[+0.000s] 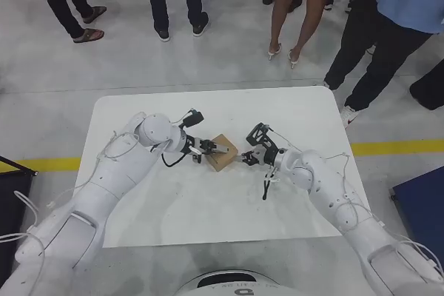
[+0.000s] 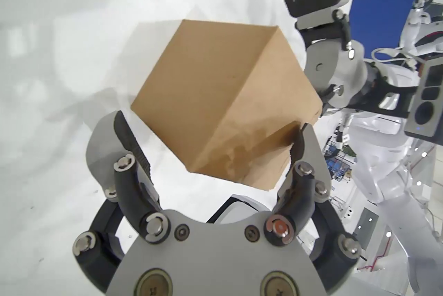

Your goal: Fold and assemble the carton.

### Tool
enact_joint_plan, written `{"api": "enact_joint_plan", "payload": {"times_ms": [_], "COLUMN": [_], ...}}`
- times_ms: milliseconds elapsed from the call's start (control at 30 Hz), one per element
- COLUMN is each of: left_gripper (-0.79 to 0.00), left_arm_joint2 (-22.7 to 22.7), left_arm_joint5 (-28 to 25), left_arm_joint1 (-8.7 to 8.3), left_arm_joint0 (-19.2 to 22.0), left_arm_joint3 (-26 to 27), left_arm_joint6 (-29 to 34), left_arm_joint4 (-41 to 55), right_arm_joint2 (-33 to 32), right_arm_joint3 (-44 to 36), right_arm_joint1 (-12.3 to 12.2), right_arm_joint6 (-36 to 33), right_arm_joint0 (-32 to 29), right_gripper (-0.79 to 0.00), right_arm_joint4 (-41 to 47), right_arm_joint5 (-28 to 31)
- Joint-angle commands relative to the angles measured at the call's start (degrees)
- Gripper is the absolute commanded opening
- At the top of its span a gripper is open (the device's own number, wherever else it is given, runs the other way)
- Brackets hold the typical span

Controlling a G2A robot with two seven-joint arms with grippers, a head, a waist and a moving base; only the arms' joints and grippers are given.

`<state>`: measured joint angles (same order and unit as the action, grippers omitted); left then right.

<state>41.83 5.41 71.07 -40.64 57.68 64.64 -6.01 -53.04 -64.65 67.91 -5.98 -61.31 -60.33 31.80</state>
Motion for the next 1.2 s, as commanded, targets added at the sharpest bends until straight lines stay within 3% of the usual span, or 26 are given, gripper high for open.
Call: {"api": "enact_joint_plan", "payload": {"times_ms": [0, 333, 567, 1167], "left_gripper": [0.000, 0.000, 0.000, 0.000], "left_arm_joint2": [-0.4, -1.5, -1.9, -2.5], "left_arm_joint5": [0.9, 1.9, 1.3, 0.3], "left_arm_joint1": [0.08, 0.68, 1.14, 2.17], "left_arm_joint0": [0.3, 1.4, 1.8, 2.1], "left_arm_joint3": [0.5, -0.5, -1.5, -2.7], "left_arm_joint6": [0.1, 1.2, 1.2, 1.2], "left_arm_joint4": [-1.3, -3.4, -3.6, -3.8], "right_arm_joint2": [-1.1, -6.5, -7.0, -0.6], "right_arm_joint3": [-0.2, -7.7, -10.0, -2.2], "right_arm_joint1": [-0.3, -2.2, -2.4, 0.4], "right_arm_joint6": [0.9, 3.4, 1.7, 0.6], "right_arm_joint0": [-0.6, -6.1, -7.2, -1.6], "right_gripper": [0.000, 0.000, 0.000, 0.000], "right_arm_joint4": [0.1, 0.2, -0.3, -1.1], "right_arm_joint5": [0.5, 4.4, 3.6, -0.8]}}
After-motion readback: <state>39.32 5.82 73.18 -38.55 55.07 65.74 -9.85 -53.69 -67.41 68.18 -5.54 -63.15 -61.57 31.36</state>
